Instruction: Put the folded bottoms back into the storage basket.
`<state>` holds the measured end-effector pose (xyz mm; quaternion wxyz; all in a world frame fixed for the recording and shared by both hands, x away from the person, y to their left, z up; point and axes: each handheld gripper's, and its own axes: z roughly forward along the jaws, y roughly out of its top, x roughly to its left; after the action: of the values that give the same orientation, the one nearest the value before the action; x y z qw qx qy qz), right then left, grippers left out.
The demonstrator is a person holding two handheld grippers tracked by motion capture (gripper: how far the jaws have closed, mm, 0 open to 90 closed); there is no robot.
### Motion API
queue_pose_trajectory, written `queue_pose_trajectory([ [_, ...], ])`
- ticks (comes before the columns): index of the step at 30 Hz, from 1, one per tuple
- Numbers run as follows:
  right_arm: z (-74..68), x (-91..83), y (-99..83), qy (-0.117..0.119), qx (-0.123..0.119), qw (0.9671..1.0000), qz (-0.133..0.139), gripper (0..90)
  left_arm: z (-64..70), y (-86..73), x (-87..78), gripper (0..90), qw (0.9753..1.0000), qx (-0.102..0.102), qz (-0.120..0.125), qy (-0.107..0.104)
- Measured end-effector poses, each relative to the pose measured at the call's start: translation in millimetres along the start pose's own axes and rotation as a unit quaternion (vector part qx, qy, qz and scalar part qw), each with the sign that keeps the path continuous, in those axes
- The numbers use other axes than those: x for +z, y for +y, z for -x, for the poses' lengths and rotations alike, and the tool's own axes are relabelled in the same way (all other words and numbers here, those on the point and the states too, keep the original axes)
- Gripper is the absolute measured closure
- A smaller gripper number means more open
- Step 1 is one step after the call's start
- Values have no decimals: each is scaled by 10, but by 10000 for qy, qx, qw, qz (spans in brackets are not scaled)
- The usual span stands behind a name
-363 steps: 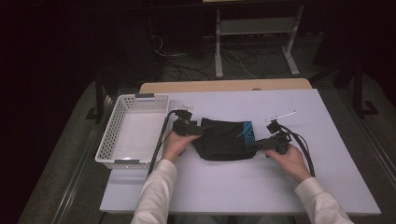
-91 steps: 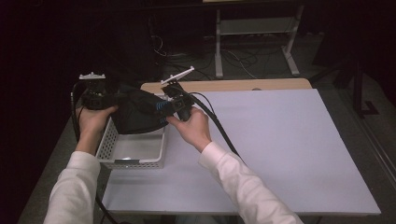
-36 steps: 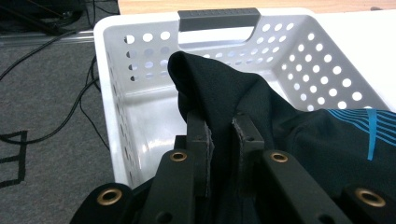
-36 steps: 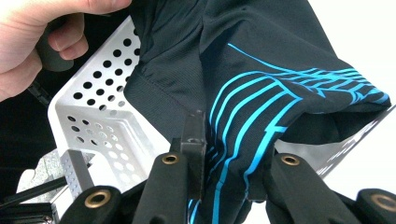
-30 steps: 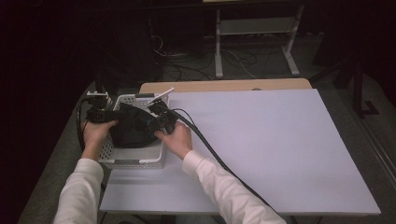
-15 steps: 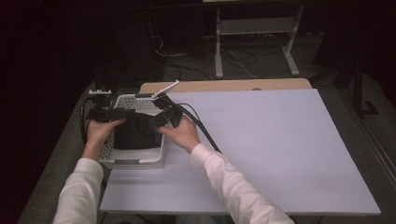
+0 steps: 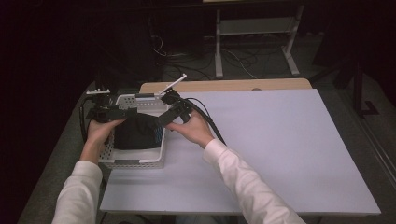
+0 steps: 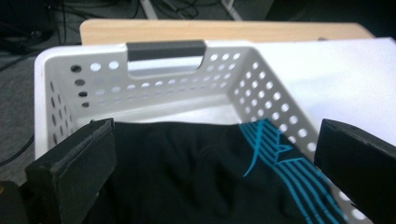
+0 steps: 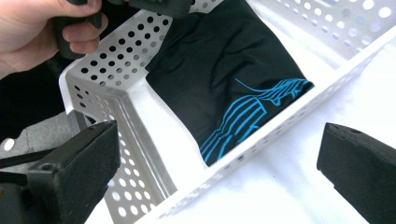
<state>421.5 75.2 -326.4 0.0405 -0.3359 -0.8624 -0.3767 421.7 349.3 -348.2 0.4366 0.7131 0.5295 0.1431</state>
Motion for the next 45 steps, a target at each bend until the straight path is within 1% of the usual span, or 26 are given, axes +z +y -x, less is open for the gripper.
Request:
queue_pose_trajectory([
  [3, 19, -74, -31, 10, -58, 9999, 96, 0, 53, -5, -20, 0, 9999, 76, 72, -18],
  [5, 39, -121, -57, 22, -86, 9999, 119, 0, 89, -20, -40, 0, 9997, 26, 213, -145],
  [7, 65, -161, -90, 32, -113, 9998, 144, 0, 134, -33, -56, 0, 9995, 102, 260, -150],
  [9, 90, -194, -121, -14, -131, 9998, 155, 0, 175, -46, -65, 0, 9994, 183, 256, -160],
  [11, 118, -226, -156, -34, -167, 9996, 209, 0, 208, -63, -71, 0, 9992, 194, 291, -200],
  [18, 225, -329, -287, -75, -175, 9995, 270, 0, 292, -131, -79, 0, 9986, 290, 406, -194],
  [21, 272, -386, -335, -121, -178, 9993, 292, 0, 330, -154, -75, 0, 9984, 342, 406, -216],
  [22, 289, -407, -350, -121, -171, 9993, 299, 0, 339, -157, -76, 0, 9982, 394, 400, -220],
  [30, 433, -591, -508, -257, -193, 9988, 365, 0, 452, -179, -114, 0, 9972, 461, 513, -289],
  [32, 475, -624, -545, -283, -171, 9988, 353, 0, 483, -187, -123, 0, 9968, 516, 525, -299],
  [35, 535, -684, -608, -308, -140, 9986, 405, 0, 537, -207, -125, 0, 9966, 582, 511, -280],
  [38, 577, -744, -670, -336, -186, 9982, 466, 0, 597, -229, -127, 0, 9962, 620, 527, -304],
  [40, 601, -781, -710, -362, -225, 9979, 494, 0, 652, -253, -130, 0, 9957, 616, 580, -375],
  [41, 610, -797, -731, -363, -250, 9978, 504, 0, 681, -265, -131, 0, 9954, 655, 583, -395],
  [43, 638, -823, -774, -355, -248, 9976, 537, 0, 731, -282, -130, 0, 9948, 721, 586, -418],
  [45, 674, -843, -817, -355, -230, 9976, 551, 0, 769, -295, -135, 0, 9945, 716, 620, -447],
])
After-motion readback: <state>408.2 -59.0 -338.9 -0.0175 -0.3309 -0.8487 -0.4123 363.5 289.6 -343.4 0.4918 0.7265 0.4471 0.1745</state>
